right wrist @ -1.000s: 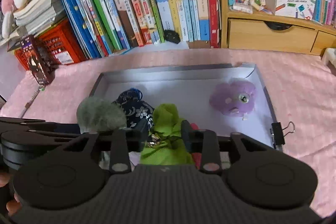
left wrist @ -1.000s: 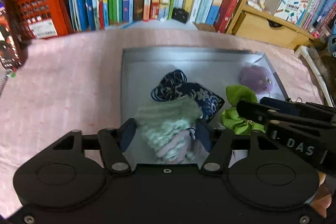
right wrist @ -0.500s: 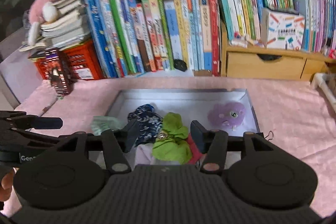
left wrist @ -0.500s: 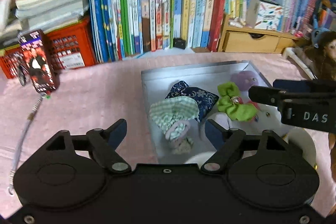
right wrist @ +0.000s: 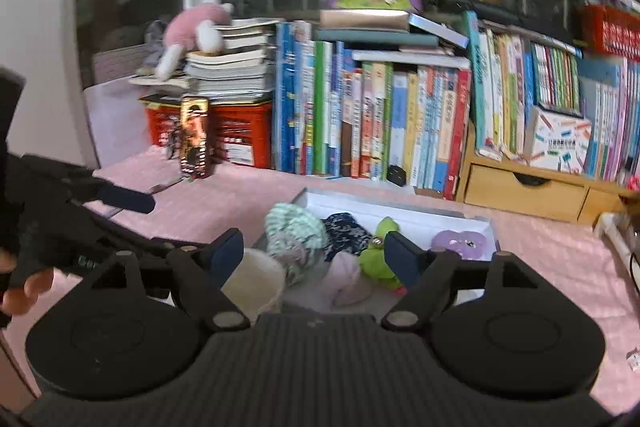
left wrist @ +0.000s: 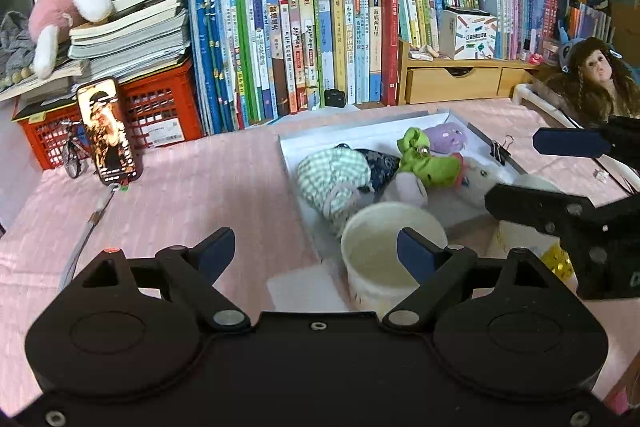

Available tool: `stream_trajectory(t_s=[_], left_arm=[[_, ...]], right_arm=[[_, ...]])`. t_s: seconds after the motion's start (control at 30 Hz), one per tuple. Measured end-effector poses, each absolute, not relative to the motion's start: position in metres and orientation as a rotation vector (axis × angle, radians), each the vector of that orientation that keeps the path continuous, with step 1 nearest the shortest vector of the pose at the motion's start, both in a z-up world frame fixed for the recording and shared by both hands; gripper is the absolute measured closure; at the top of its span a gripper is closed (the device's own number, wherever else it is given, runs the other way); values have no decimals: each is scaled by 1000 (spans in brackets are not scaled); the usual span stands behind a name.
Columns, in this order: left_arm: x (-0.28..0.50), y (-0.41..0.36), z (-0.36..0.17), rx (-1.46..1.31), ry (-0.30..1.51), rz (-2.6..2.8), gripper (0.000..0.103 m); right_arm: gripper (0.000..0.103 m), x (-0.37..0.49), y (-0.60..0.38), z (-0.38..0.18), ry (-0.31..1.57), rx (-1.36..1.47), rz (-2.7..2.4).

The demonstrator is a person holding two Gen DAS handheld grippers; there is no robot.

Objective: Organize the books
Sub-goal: 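Move both tools back toward the remaining clutter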

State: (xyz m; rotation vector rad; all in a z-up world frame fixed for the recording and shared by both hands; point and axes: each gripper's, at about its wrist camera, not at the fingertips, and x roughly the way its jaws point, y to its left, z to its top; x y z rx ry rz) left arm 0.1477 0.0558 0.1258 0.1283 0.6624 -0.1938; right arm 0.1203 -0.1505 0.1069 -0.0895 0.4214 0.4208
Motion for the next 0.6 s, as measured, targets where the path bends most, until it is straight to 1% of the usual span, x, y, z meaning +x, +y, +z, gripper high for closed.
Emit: stream_trajectory(t_s=[0.17,0.3,0.47,0.6], left_arm=[[125,69,115,100,660,-196,15],[110,79,99,97,667,-190,15],[108,89,75,62,719,-182,15],[119,94,64,-23,740,-175,15]], right_arm=[[14,94,-144,96,380,-145,429],[11,72,-139,79,358,-169,435],[9,54,-129,49,378,-192,461],[8,50,-113,25,405,-232,477]])
